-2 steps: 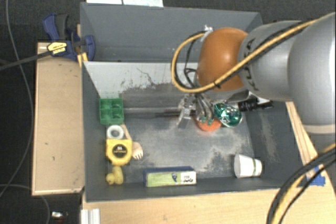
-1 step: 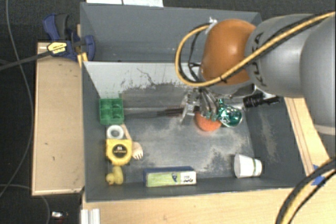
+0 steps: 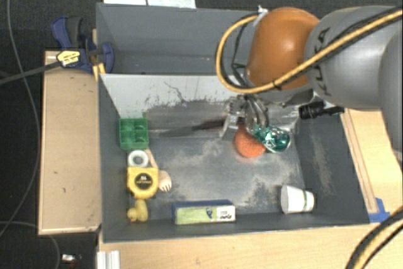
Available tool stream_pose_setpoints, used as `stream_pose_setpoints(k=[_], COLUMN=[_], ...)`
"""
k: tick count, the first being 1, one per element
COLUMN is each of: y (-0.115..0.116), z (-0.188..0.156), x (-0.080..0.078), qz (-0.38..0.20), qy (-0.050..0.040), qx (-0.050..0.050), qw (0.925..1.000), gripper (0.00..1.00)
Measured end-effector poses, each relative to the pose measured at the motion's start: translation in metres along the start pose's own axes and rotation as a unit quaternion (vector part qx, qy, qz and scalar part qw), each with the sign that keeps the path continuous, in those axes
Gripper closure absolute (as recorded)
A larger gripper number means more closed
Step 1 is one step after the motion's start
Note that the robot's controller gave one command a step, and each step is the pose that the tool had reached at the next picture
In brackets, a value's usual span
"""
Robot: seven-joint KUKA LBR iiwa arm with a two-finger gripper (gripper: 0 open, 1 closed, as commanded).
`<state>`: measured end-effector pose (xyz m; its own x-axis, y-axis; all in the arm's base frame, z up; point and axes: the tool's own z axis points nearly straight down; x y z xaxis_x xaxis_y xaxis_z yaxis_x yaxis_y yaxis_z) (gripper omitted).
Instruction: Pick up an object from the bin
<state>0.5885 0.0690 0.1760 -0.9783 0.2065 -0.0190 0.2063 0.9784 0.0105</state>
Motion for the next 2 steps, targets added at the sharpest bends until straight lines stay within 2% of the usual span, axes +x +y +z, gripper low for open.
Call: stream_pose_setpoints(k=[2], y=[0.0002], z=[-0.0191], x=[-0.0011], qz=[0.0], qy=[-0.002], qx=[-0.001], qw=[1.0], gripper=[1.0])
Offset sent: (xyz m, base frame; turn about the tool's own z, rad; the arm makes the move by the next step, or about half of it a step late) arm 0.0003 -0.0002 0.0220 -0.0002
